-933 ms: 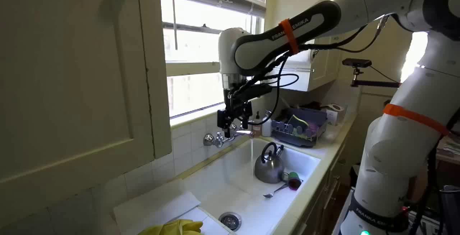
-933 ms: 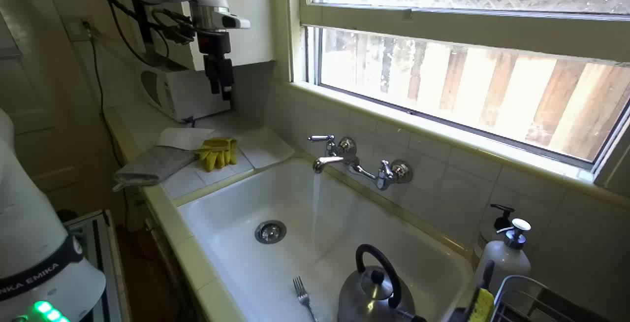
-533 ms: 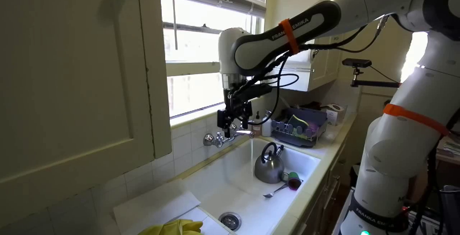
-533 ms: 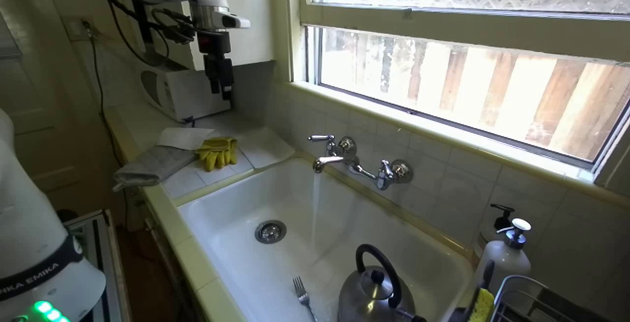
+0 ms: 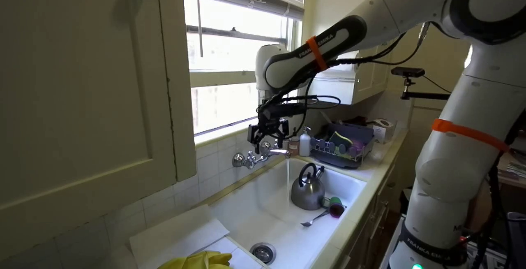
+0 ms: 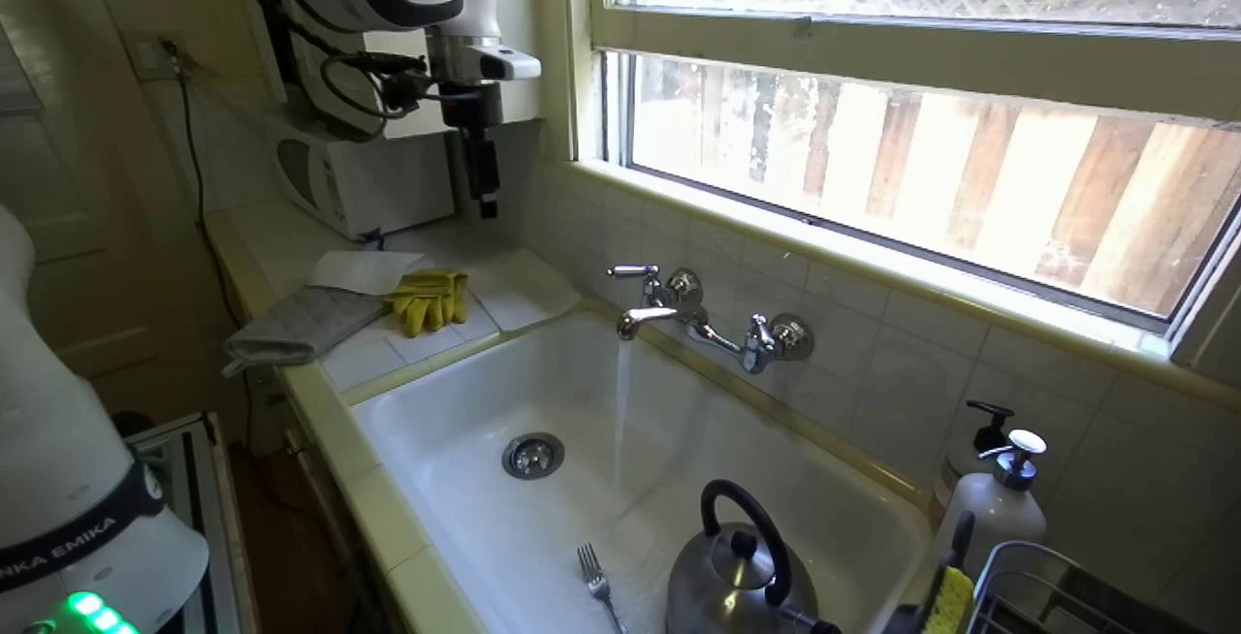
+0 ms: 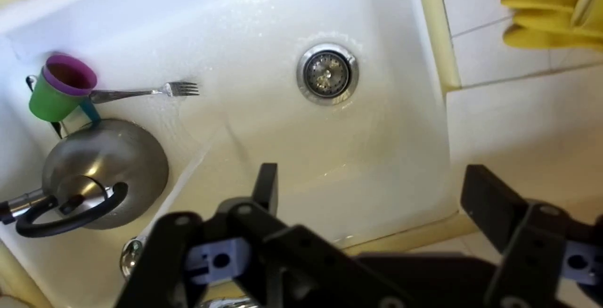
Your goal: Push the faucet handles backwards.
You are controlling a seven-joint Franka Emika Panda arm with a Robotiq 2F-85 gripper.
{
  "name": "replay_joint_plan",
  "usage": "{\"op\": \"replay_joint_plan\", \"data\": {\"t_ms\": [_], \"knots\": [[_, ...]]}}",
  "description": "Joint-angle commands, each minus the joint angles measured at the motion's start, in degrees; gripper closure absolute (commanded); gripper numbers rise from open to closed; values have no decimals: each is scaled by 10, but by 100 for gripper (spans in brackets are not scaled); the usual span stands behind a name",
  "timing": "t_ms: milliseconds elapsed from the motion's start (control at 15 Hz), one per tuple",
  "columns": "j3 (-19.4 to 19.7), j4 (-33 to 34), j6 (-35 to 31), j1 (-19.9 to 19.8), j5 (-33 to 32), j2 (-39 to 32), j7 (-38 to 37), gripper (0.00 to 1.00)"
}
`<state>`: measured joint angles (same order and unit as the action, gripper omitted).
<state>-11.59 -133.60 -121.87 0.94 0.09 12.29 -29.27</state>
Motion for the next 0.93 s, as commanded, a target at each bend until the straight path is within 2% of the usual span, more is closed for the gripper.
{"op": "replay_joint_plan", "data": {"t_ms": [0, 467, 733, 867], "knots": [[36, 43, -85, -20, 7, -105, -53, 0], [80, 125, -239, 4, 39, -251, -88, 0], [93, 150, -247, 18, 46, -282, -78, 0], [106, 150, -233, 28, 24, -278, -88, 0]]}}
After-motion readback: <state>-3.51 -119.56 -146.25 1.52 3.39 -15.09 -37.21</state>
